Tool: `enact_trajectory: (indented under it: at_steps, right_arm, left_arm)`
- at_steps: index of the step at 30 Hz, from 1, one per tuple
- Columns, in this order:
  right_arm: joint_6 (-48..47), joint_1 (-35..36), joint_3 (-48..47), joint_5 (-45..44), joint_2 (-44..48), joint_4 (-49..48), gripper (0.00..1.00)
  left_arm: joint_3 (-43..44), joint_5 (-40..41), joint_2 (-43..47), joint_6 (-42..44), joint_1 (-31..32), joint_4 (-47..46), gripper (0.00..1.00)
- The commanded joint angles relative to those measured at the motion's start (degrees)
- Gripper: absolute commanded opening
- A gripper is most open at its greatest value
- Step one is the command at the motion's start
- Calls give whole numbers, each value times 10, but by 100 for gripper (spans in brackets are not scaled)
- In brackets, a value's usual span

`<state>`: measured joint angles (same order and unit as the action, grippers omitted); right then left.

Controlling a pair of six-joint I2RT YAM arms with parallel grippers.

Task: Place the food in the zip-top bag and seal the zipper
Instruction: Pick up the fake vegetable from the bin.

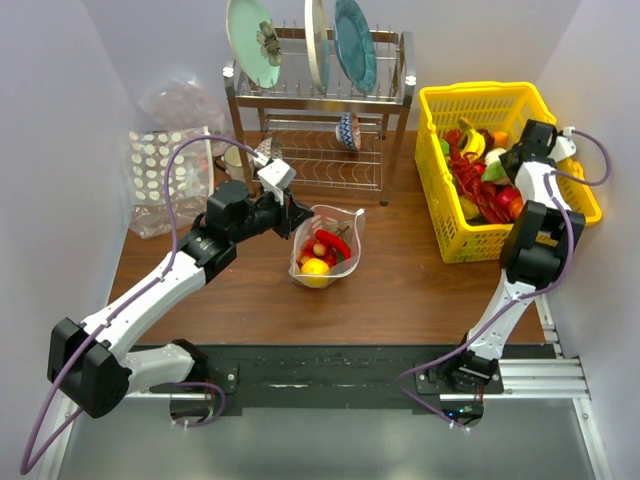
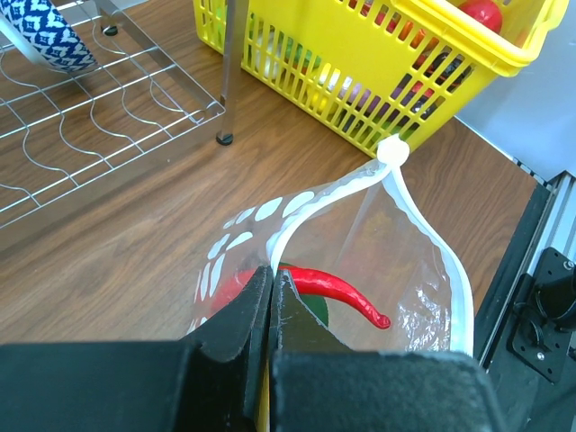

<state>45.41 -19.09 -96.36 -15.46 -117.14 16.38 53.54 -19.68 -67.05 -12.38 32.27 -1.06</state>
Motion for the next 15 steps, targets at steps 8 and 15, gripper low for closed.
enact_trajectory:
  at_steps: [8, 15]
  right_arm:
    - [-3, 1, 68, 83, 136, -91, 8]
    - [-51, 2, 60, 80, 225, -72, 2]
  left_arm:
    - [-1, 3, 18, 11, -4, -23, 0]
    - [-2, 2, 22, 10, -3, -23, 0]
